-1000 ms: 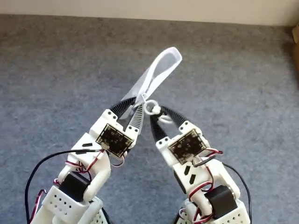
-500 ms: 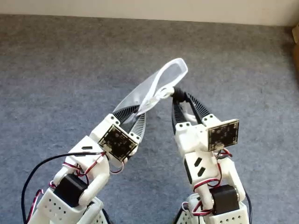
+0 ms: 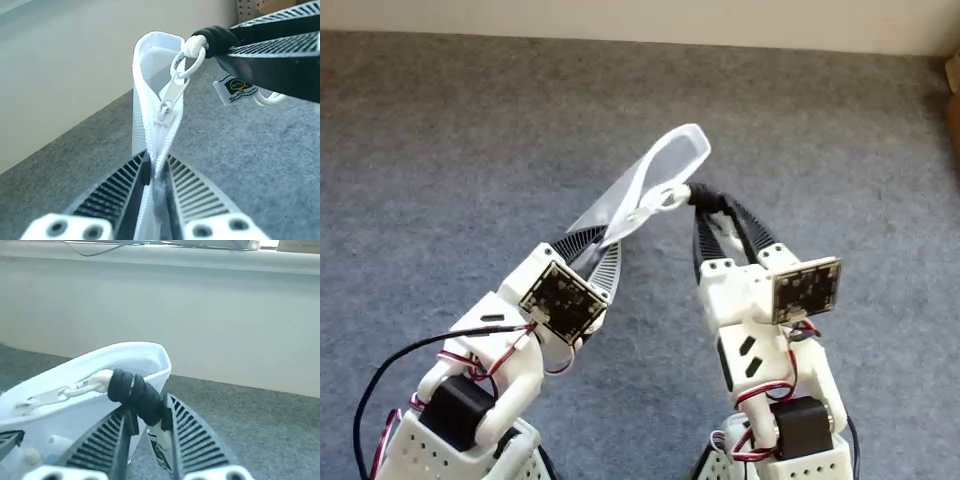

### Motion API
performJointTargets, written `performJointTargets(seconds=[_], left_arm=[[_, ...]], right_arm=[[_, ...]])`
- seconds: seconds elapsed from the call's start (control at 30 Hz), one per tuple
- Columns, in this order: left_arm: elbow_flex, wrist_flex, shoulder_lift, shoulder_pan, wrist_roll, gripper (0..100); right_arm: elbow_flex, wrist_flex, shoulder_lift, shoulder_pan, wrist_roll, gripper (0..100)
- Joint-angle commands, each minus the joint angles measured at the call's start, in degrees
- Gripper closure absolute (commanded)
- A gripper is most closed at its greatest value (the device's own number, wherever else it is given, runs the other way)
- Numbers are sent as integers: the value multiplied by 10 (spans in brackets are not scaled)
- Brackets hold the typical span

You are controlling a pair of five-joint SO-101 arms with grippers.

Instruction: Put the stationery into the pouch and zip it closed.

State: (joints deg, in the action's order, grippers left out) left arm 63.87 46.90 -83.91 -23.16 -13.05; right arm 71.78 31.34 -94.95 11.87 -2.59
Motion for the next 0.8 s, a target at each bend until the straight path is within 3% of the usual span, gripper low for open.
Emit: performJointTargets(seconds=[0.0, 0.4, 0.63, 0.77], left_arm=[[-43, 34, -9, 30, -26, 994], [-111, 126, -17, 31, -57, 994], [-127, 200, -140, 36, -83, 994], [-125, 232, -193, 86, -84, 994]], right_arm=[[-36, -29, -12, -48, 16, 991], [-36, -29, -12, -73, 31, 991], [-36, -29, -12, -73, 31, 991], [-36, -29, -12, -73, 31, 991]])
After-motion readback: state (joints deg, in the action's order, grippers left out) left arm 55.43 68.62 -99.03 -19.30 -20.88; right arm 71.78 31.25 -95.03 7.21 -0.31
